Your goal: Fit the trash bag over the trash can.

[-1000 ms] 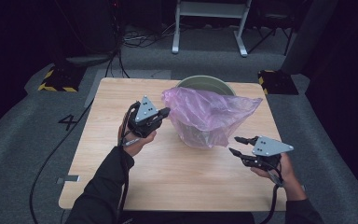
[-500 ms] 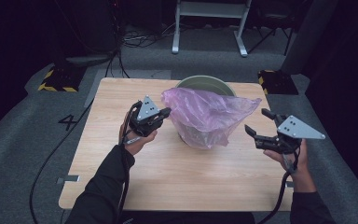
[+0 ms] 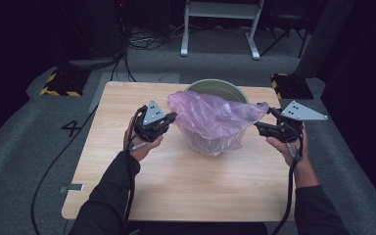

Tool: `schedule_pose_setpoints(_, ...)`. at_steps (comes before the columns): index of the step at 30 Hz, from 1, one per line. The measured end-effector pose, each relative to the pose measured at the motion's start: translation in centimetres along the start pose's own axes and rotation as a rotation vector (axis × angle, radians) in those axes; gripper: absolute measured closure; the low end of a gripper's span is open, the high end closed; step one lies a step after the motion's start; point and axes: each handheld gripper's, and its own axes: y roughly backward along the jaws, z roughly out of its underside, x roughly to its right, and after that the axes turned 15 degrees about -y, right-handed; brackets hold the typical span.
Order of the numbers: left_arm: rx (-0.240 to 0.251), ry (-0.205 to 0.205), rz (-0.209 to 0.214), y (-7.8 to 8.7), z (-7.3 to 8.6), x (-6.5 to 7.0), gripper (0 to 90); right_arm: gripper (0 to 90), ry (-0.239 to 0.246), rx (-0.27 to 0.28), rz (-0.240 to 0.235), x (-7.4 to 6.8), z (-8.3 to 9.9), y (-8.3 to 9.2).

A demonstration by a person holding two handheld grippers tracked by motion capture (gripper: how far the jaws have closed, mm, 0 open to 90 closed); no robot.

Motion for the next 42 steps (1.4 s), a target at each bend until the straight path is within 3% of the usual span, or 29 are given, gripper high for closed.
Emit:
schedule_pose_setpoints(3, -0.006, 0.013, -0.001, -0.3, 0.3, -0.3, 87.1, 77.0, -0.017, 0.011, -0.056, 0.3, 0.1, -0.5)
schedule_pose_setpoints(5, -0.013, 0.024, -0.006, -0.4, 0.6, -0.5, 86.9, 86.0, -0.014, 0.017, -0.06, 0.5, 0.2, -0.6)
schedule_pose_setpoints(9, -0.022, 0.04, -0.024, -0.3, 1.5, -0.8, 82.9, 90.0, -0.013, 0.017, -0.036, 0.8, 0.4, -0.7)
schedule_pose_setpoints(12, 0.003, 0.049, -0.023, 0.7, 2.1, -0.7, 72.4, 90.0, -0.013, 0.017, -0.021, 0.7, 0.6, -0.7)
schedule_pose_setpoints(14, 0.015, 0.053, -0.027, 1.7, 2.3, -0.5, 59.3, 90.0, 0.005, 0.019, -0.021, 0.4, 0.8, -0.4)
schedule_pose_setpoints(15, 0.024, 0.058, -0.016, 2.0, 2.3, -0.4, 49.0, 90.0, 0.013, 0.019, -0.011, 0.3, 0.9, -0.2)
schedule_pose_setpoints(17, 0.045, 0.066, 0.006, 3.1, 2.3, -0.2, 38.4, 90.0, 0.029, 0.013, 0.0, 0.1, 0.9, 0.0)
schedule_pose_setpoints(19, 0.067, 0.046, 0.01, 4.3, 1.9, 0.2, 24.7, 90.0, 0.035, 0.011, 0.01, 0.0, 0.9, 0.2)
schedule_pose_setpoints(21, 0.098, 0.02, 0.016, 5.5, 1.3, 0.9, 19.3, 90.0, 0.045, 0.007, 0.023, -0.2, 0.9, 0.3)
schedule_pose_setpoints(24, 0.122, -0.048, 0.036, 6.9, 0.4, 2.4, 16.2, 90.0, 0.059, 0.001, 0.037, -0.4, 0.9, 0.4)
schedule_pose_setpoints(27, 0.149, -0.065, 0.053, 7.6, 0.0, 3.3, 15.7, 90.0, 0.054, -0.002, 0.052, -0.4, 0.9, 0.4)
schedule_pose_setpoints(29, 0.126, -0.099, 0.033, 7.4, -0.4, 3.8, 15.7, 90.0, 0.058, -0.003, 0.057, -0.4, 0.9, 0.5)
schedule_pose_setpoints(31, 0.107, -0.107, 0.015, 6.7, -0.9, 3.9, 16.7, 90.0, 0.057, -0.001, 0.064, -0.3, 0.9, 0.6)
schedule_pose_setpoints(32, 0.106, -0.115, 0.018, 6.0, -1.2, 3.7, 18.0, 88.1, 0.058, -0.001, 0.063, -0.3, 0.9, 0.7)
schedule_pose_setpoints(35, 0.105, -0.121, 0.015, 5.1, -1.7, 3.0, 22.0, 61.2, 0.082, -0.015, 0.057, -0.3, 0.9, 1.0)
schedule_pose_setpoints(36, 0.1, -0.131, -0.011, 5.0, -1.8, 2.8, 24.9, 52.5, 0.079, -0.02, 0.049, -0.2, 0.8, 1.0)
schedule_pose_setpoints(38, 0.104, -0.123, -0.016, 4.7, -1.9, 2.3, 31.2, 38.6, 0.088, -0.02, 0.076, -0.2, 0.6, 1.2)
schedule_pose_setpoints(40, 0.104, -0.116, -0.037, 4.6, -2.0, 2.0, 31.4, 30.0, 0.088, 0.006, 0.085, -0.2, 0.2, 1.6)
schedule_pose_setpoints(42, 0.122, -0.109, -0.004, 4.6, -2.0, 1.8, 35.7, 25.1, 0.098, 0.031, 0.087, -0.3, -0.1, 2.1)
